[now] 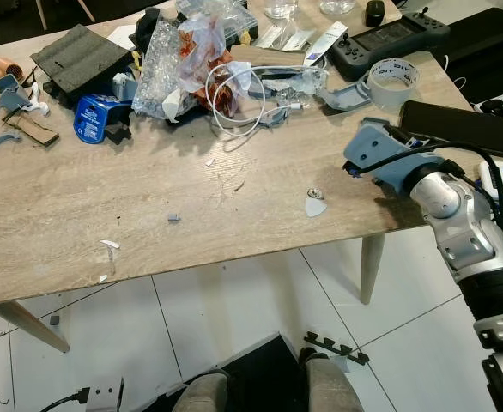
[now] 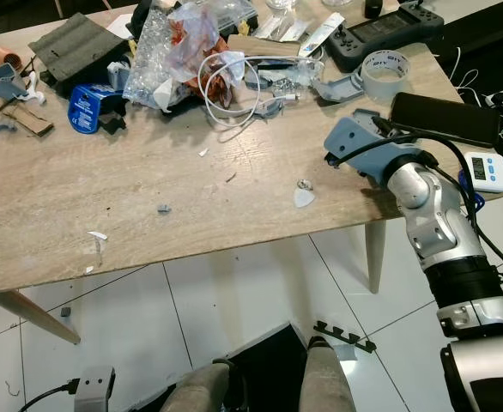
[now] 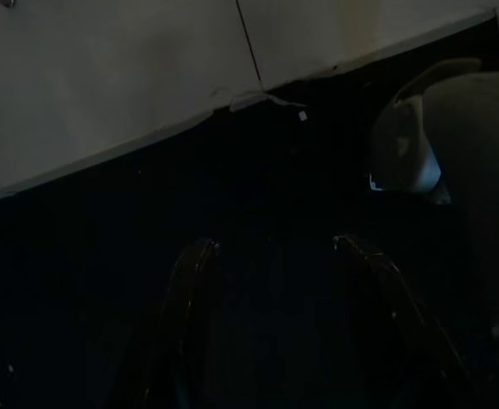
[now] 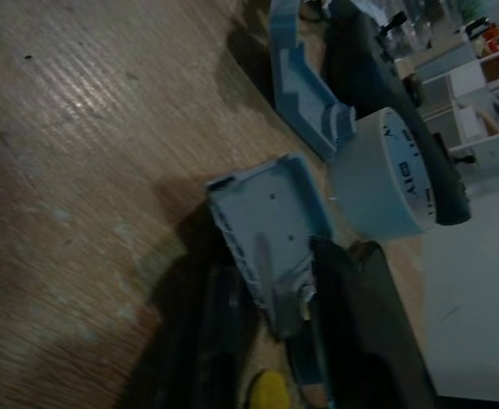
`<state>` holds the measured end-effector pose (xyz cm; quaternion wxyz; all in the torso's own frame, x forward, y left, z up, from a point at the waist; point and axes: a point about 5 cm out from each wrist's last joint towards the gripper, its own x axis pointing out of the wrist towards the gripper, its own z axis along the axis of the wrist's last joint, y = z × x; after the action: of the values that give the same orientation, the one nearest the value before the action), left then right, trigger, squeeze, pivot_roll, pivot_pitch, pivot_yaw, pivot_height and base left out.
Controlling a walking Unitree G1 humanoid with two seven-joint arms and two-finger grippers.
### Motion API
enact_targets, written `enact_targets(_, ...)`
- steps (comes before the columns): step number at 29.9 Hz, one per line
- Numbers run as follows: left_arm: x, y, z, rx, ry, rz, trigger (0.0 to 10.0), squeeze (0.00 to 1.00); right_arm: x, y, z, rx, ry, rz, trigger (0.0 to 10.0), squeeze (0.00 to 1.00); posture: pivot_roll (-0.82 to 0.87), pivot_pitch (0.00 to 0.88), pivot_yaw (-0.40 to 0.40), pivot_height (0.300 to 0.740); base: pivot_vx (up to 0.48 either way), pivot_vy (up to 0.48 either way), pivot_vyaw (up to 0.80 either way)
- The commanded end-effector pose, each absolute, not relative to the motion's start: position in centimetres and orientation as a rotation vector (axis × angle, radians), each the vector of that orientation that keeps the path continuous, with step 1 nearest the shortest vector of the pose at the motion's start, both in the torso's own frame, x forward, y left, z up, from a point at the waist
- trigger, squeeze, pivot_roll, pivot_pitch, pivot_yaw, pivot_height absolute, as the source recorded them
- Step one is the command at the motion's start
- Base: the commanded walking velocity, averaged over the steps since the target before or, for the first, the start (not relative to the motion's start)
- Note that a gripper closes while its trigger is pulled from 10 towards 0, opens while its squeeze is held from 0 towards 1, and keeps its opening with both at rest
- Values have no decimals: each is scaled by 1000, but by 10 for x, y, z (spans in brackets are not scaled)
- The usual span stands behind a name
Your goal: Picking trash to rubbish bin
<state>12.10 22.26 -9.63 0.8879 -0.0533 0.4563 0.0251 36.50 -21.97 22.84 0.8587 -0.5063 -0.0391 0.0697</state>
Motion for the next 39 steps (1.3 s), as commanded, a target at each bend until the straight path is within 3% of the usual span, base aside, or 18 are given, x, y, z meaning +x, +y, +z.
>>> enact_targets(1, 108, 223, -101, -116, 1000, 64, 10000, 0, 366, -215, 231, -1025, -124, 152, 0, 0, -148, 271, 141, 740, 0, 0, 0)
enact_targets(6, 116, 219, -100, -126, 989, 70, 10000, 0, 368, -202, 245, -941, -224, 174, 0, 0, -156, 247, 134, 740, 0, 0, 0)
enact_targets(10, 123, 216, -99, -132, 987, 75, 10000, 0, 364, -174, 269, -697, -376, 275, 0, 0, -165, 220, 128, 740, 0, 0, 0)
enact_targets(12, 126, 215, -99, -134, 989, 82, 10000, 0, 355, -149, 281, -426, -455, 431, 0, 0, -174, 183, 119, 740, 0, 0, 0)
enact_targets(13, 126, 215, -99, -134, 989, 82, 10000, 0, 355, -149, 281, -426, -455, 431, 0, 0, -174, 183, 119, 740, 0, 0, 0)
enact_targets(14, 127, 215, -99, -135, 990, 86, 10000, 0, 350, -139, 285, -310, -485, 509, 0, 0, -175, 178, 117, 740, 0, 0, 0)
enact_targets(15, 128, 215, -99, -135, 997, 100, 10000, 0, 331, -115, 298, -9, -550, 733, 0, 0, -177, 159, 112, 740, 0, 0, 0)
enact_targets(16, 129, 215, -99, -132, 1002, 108, 10000, 0, 322, -106, 302, 115, -565, 838, 0, 0, -179, 138, 105, 740, 0, 0, 0)
enact_targets(17, 129, 216, -99, -129, 1006, 116, 10000, 0, 312, -97, 304, 194, -574, 943, 1216, 0, -179, 138, 105, 740, 0, 0, 0)
enact_targets(18, 129, 216, -99, -126, 1008, 121, 10000, 0, 306, -92, 305, 229, -576, 1002, 1216, 0, -179, 138, 105, 740, 0, 0, 0)
enact_targets(19, 129, 216, -99, -130, 1009, 127, 10000, 0, 298, -86, 302, 278, -572, 1095, 4863, 0, -179, 120, 100, 740, 0, 0, 0)
enact_targets(20, 130, 215, -99, -133, 1011, 131, 10000, 0, 290, -79, 297, 310, -552, 1185, 10000, 0, -179, 105, 96, 740, 0, 0, 0)
enact_targets(23, 131, 214, -99, -135, 1012, 134, 10000, 0, 284, -73, 293, 321, -537, 1251, 10000, 0, -179, 105, 96, 740, 0, 0, 0)
enact_targets(24, 132, 213, -99, -139, 1016, 145, 10000, 0, 269, -61, 275, 287, -464, 1416, 10000, 0, -177, 79, 90, 740, 0, 0, 0)
enact_targets(27, 132, 213, -99, -139, 1016, 145, 10000, 0, 269, -61, 275, 287, -464, 1416, 10000, 0, -177, 79, 90, 740, 0, 0, 0)
enact_targets(29, 131, 214, -100, -142, 1024, 160, 10000, 0, 250, -51, 243, 224, -314, 1615, 10000, 0, -175, 67, 91, 740, 0, 0, 0)
enact_targets(32, 130, 214, -100, -137, 1033, 170, 10000, 0, 242, -52, 219, 229, -167, 1706, 10000, 0, -179, 60, 95, 740, 0, 0, 0)
enact_targets(39, 126, 221, -100, -138, 1044, 212, 10000, 0, 245, -71, 150, 255, 208, 1661, 10000, 0, -181, 48, 113, 740, 0, 0, 0)
